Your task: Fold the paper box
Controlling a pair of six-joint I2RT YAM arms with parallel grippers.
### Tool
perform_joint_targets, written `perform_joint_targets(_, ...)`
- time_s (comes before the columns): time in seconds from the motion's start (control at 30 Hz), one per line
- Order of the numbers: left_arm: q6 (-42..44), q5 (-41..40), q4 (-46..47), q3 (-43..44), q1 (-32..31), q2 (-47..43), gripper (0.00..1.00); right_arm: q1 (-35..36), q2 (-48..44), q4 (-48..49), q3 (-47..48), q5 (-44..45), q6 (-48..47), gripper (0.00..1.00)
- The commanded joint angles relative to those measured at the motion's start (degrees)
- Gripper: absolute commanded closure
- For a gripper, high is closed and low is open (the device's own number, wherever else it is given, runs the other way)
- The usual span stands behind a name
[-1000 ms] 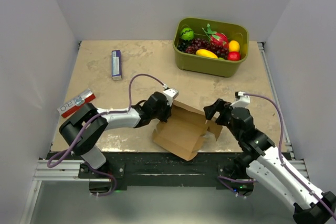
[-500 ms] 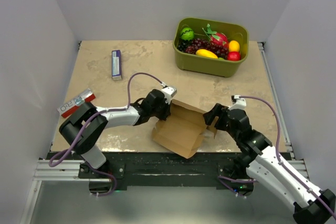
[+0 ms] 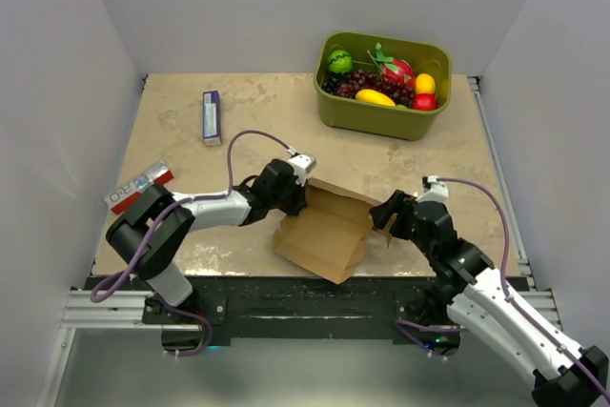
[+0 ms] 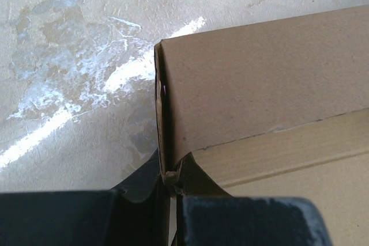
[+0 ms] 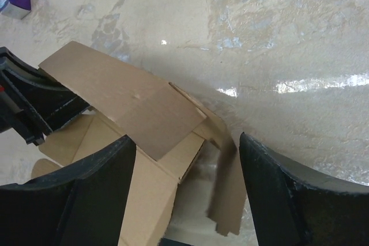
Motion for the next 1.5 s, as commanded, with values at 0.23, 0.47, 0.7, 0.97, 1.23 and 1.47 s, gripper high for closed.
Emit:
perform_joint_targets(0.23, -1.7, 1.4, 1.0, -2.6, 1.4, -3.5, 1.00, 0.0, 2.1, 0.6, -1.0, 2.8, 0.2, 0.40)
perform_joint_targets(0.47, -2.1, 2.3, 4.7, -4.6, 1.4, -6.0, 0.85, 0.0, 3.5, 1.9, -1.5, 3.6, -0.3, 0.74)
perform_joint_targets(0.7, -1.3, 0.3, 7.8, -6.3, 1.4, -9.6, 0.69, 0.0, 4.4, 2.3, -1.4, 3.9, -0.4, 0.89)
perform_joint_targets(0.97, -1.0, 0.4, 11.9, -7.2, 1.4, -10.2, 0.63, 0.0, 4.6, 2.6, -1.3, 3.4, -0.9, 0.91)
perform_joint_targets(1.23, 0.0, 0.5, 16.1, -7.0, 1.4, -9.6, 0.59, 0.1, 4.4, 3.1, -1.4, 2.7, -1.5, 0.91)
perform_joint_targets(1.47, 1.5, 0.1, 16.6, -5.5, 1.4, -6.3, 0.57, 0.1, 4.0, 3.3, -1.5, 2.1, -1.9, 0.92)
